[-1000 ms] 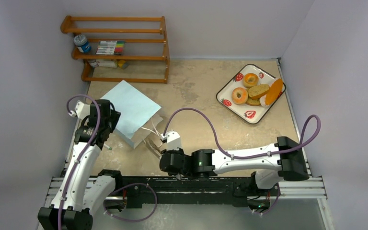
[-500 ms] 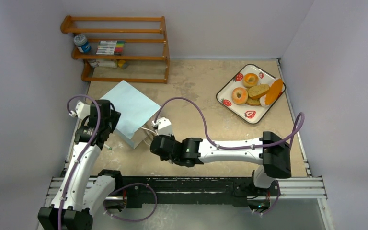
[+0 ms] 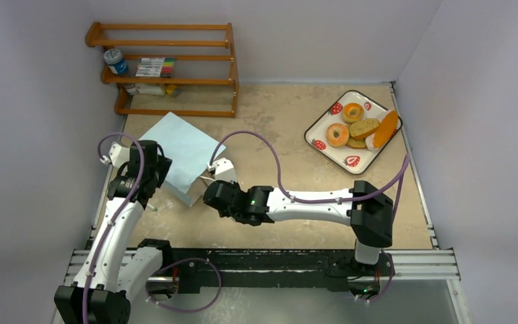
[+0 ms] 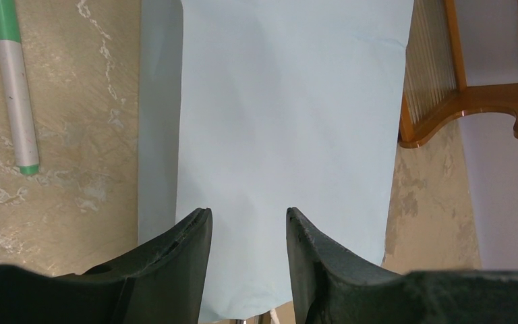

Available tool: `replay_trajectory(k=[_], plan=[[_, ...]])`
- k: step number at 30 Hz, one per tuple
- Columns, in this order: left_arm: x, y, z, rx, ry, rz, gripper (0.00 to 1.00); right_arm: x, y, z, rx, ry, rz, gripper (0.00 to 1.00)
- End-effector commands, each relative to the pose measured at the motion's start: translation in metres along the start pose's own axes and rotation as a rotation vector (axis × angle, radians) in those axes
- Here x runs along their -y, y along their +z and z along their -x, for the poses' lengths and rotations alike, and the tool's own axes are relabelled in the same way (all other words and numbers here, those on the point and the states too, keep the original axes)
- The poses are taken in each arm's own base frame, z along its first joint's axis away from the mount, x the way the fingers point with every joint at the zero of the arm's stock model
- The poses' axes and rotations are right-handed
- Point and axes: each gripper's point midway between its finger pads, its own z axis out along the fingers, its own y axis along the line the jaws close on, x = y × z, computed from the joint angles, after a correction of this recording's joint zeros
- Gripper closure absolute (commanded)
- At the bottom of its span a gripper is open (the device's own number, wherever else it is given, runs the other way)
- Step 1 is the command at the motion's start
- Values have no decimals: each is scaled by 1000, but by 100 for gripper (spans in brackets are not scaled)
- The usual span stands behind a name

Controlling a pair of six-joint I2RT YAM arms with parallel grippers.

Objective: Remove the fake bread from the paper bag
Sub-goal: Take out the fake bread from the paper bag.

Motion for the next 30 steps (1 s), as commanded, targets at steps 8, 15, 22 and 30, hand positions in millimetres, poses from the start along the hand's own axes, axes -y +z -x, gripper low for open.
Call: replay_trajectory(k=[8, 15, 22, 30], plan=[[3, 4, -2, -2, 7, -27, 56, 6, -3, 5, 7, 47, -41, 64], [1, 6, -4, -7, 6, -23, 56, 9, 5, 1, 14, 26, -48, 64], [0, 4, -3, -6, 9, -22, 56, 16, 16, 13, 43, 25, -69, 64], [-1, 7, -6, -12, 9, -17, 56, 15, 27, 33, 106, -14, -27, 63]])
